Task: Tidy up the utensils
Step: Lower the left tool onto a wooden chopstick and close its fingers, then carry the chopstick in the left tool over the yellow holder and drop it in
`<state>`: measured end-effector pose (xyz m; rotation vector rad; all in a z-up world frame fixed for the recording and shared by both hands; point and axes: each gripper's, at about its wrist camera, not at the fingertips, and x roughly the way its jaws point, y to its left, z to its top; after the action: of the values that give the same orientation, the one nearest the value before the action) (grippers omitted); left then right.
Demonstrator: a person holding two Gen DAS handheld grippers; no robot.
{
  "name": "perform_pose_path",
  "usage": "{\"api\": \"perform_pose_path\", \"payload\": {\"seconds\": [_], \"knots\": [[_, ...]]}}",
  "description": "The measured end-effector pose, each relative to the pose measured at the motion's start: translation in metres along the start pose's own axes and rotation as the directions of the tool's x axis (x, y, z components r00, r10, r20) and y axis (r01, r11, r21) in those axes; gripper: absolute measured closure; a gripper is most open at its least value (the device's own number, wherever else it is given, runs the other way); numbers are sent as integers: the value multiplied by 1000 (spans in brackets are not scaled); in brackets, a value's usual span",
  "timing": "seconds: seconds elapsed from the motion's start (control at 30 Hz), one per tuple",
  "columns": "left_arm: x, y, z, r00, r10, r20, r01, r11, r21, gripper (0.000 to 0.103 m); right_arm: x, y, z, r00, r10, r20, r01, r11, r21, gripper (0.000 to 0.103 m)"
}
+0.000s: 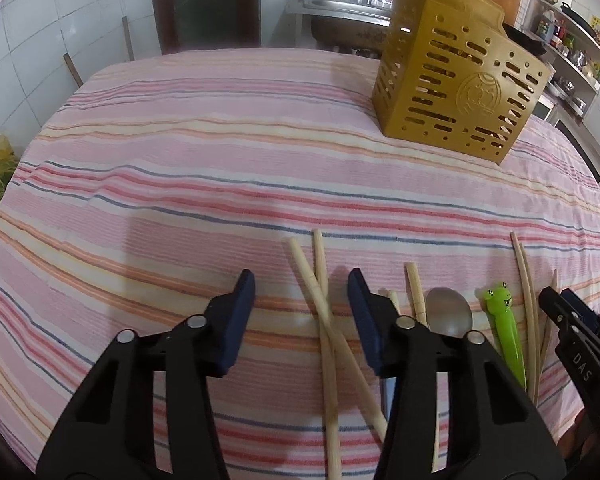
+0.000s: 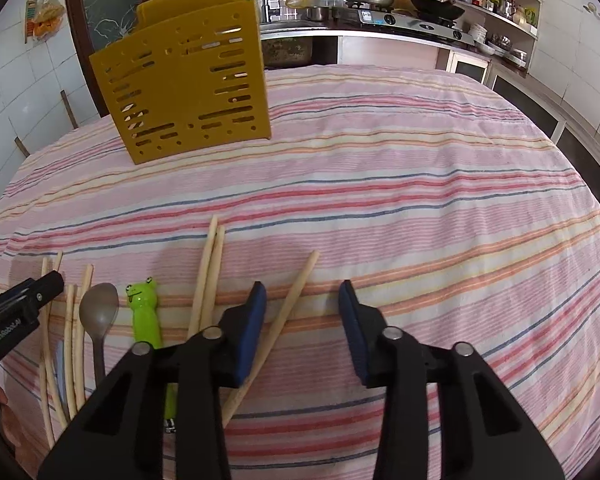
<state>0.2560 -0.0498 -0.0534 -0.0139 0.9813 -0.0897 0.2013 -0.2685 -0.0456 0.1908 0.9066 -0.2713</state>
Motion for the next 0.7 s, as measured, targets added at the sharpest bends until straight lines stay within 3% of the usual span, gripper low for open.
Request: {"api": "perform_pose_path", "payload": {"seconds": [0.13,0.17,0.37,0.53,0.7], "knots": [[2,-3,5,999,-31,-8,31,1000,2,87,3,4,3,1000,4,-11,-4,1000,-7,87],[3,-5,7,999,-40,-12,40,999,2,90,4,5,5,1000,10,-15,-10,1000,-4,88],[-6,-11,10,998,-60,26,60,998,13,93,-1,2,15,999,36,1,-36,999,17,91],[-31,-15,11,992,-82,100,79,996,33,94,-30,-7,25,994,53,99,-57,998,31,93],[-65,-18,15,975,-100,199,94,995,41,95,-68,-15,35,973,62,224,-70,997,27,95]]}}
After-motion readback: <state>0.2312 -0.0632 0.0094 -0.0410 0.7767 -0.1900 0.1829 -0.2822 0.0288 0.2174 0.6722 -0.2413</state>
